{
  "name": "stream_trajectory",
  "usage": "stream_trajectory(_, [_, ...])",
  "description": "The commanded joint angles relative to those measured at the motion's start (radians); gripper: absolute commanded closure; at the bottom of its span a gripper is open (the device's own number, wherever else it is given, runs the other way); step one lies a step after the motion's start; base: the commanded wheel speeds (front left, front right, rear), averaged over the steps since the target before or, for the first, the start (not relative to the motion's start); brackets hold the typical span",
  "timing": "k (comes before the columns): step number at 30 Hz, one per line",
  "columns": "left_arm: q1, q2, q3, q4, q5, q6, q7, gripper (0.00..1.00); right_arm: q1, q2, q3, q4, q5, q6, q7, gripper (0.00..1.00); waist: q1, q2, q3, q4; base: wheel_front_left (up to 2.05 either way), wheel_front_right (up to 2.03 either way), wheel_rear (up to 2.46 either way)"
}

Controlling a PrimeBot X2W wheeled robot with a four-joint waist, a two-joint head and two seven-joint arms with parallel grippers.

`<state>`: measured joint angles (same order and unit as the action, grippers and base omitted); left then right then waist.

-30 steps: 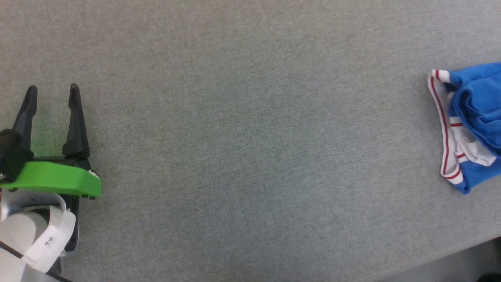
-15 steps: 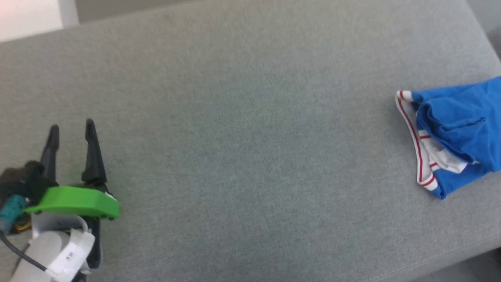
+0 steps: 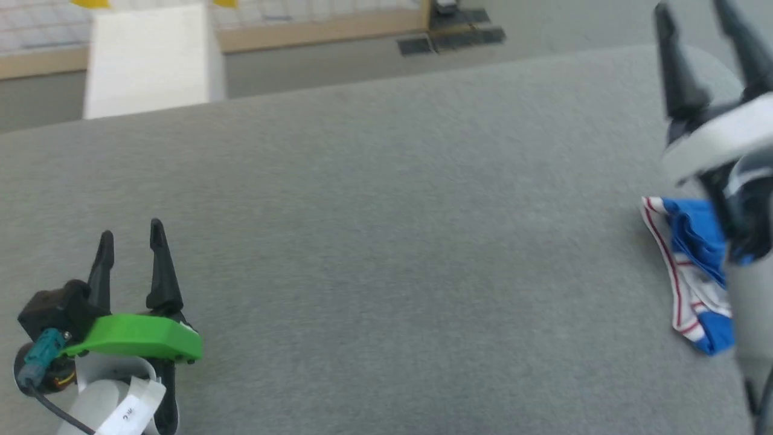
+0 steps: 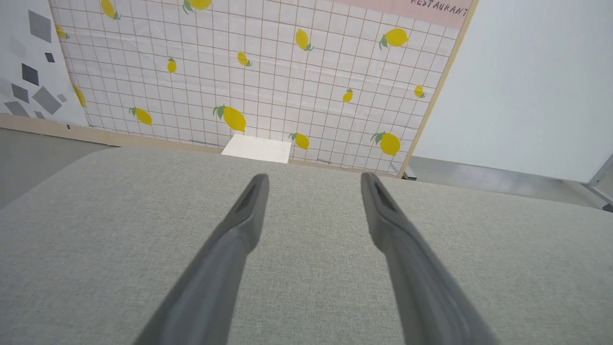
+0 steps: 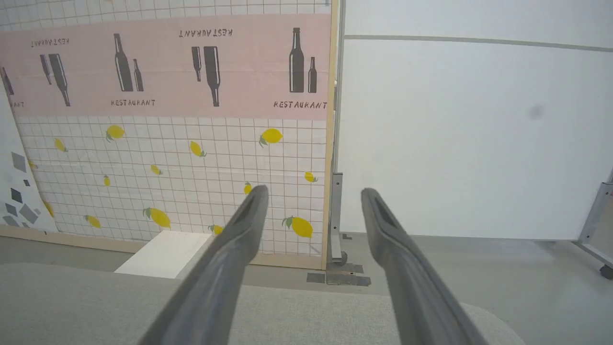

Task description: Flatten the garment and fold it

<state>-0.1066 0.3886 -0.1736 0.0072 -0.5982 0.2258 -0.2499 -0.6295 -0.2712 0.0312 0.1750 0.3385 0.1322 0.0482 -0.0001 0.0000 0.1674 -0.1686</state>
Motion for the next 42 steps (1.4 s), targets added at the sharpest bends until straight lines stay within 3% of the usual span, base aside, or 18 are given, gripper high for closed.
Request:
stream_trajectory(1, [0.013,-0.006,0.003,0.010,0.008,-0.009,-0.008,0.00,0.042,0.023,-0.003,-0.013,-0.013,-0.002,-0.034,0.00,0.0001,0.0000,-0.081,0.085,0.00,0.00,0.00])
stream_trajectory(9, [0.043,-0.029,0.021,0.036,0.021,-0.024,-0.011,0.00,0.251,0.150,-0.052,-0.066,-0.074,-0.002,-0.171,0.00,0.0001,0.0000,-0.137,0.161,0.00,0.00,0.00])
stream_trajectory(15, [0.064,-0.041,0.034,0.036,0.028,-0.037,-0.011,0.00,0.400,0.200,-0.098,-0.063,-0.101,-0.002,-0.230,0.00,0.0001,0.0000,-0.154,0.196,0.00,0.00,0.00])
stream_trajectory(31, [0.057,-0.049,-0.054,0.092,0.062,-0.090,0.012,0.00,0.566,0.221,-0.110,-0.013,-0.110,-0.002,-0.264,0.00,0.0001,0.0000,-0.132,0.216,0.00,0.00,0.00])
stream_trajectory(42, [0.040,-0.040,-0.095,0.144,0.109,-0.080,0.013,0.00,0.604,0.221,-0.106,0.007,-0.142,-0.002,-0.251,0.00,0.0001,0.0000,-0.134,0.202,0.00,0.00,0.00])
